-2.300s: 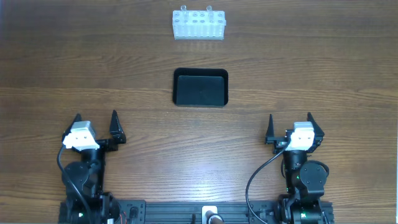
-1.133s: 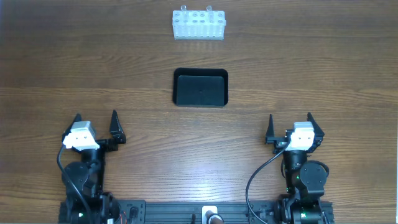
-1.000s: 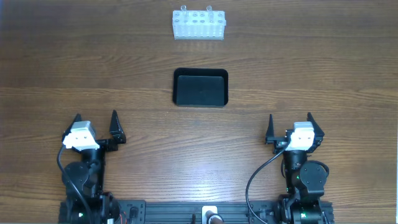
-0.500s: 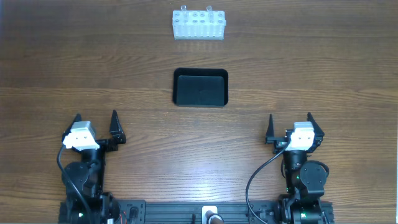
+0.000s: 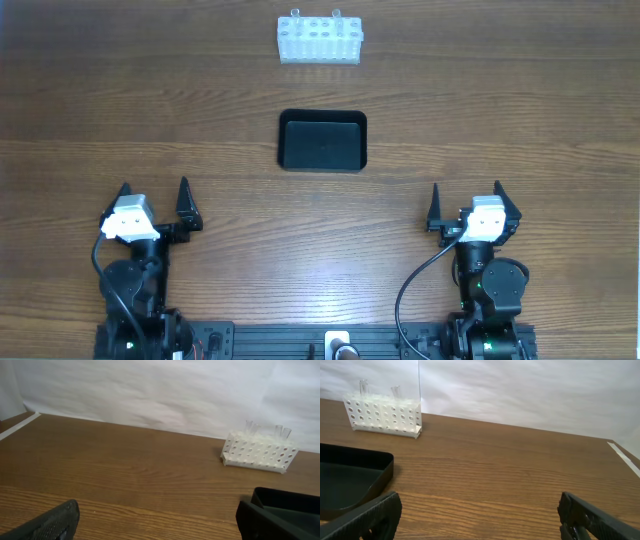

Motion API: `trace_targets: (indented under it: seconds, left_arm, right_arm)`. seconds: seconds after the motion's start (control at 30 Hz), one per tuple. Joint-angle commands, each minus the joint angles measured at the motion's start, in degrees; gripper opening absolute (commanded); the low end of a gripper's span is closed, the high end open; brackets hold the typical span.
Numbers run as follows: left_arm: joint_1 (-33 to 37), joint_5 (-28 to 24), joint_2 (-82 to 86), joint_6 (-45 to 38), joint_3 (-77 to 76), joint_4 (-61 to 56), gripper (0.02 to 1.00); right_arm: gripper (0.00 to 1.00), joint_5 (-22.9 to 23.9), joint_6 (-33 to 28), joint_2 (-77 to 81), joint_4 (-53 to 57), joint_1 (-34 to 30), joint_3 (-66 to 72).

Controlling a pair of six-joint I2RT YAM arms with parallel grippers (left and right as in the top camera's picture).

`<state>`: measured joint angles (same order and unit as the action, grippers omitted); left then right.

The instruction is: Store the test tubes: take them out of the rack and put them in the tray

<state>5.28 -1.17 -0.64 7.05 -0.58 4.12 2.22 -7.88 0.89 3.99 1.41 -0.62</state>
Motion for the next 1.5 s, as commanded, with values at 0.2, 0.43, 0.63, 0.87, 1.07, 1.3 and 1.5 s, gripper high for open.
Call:
trace_targets:
  seconds: [0.2,0.43,0.63,0.87,1.07,1.3,1.5]
  left_arm:
    - [0.1,-1.1,-0.4,-0.6,0.0,0.2,0.998]
    - [-2.3,-1.4,-10.4,-0.7,-9.6,3.1,0.998]
    - [-5.8,-1.4,-22.5,-0.7,-22.4,9.1,0.998]
    - [-9.6,-1.4,-35.7,-0.6,-34.3,9.7,0.998]
    - [-15.2,-1.6,-49.9,-0.7,-46.5,9.9,0.998]
    - [-20.9,0.1,-68.0,-0.6,-62.8,10.7,0.998]
    - [-22.7,8.3,-82.2,9.1,-76.9,19.6,0.998]
  right_arm:
    - [0.993,-0.7,0.1,-0.6,0.3,-0.5,0.3]
    - [0.993,-0.7,0.1,-0.6,0.3,-0.5,0.3]
    - [0.991,-0.7,0.1,-0.6,0.3,-0.5,0.3]
    - [0.993,-0.7,0.1,-0.6,0.3,-0.5,0.3]
    - [0.991,-0.7,0.1,-0.6,0.3,-0.5,0.3]
    - [0.993,-0.7,0.1,-0.6,0.3,-0.5,0.3]
    - [0.991,-0.7,0.1,-0.6,0.3,-0.5,0.3]
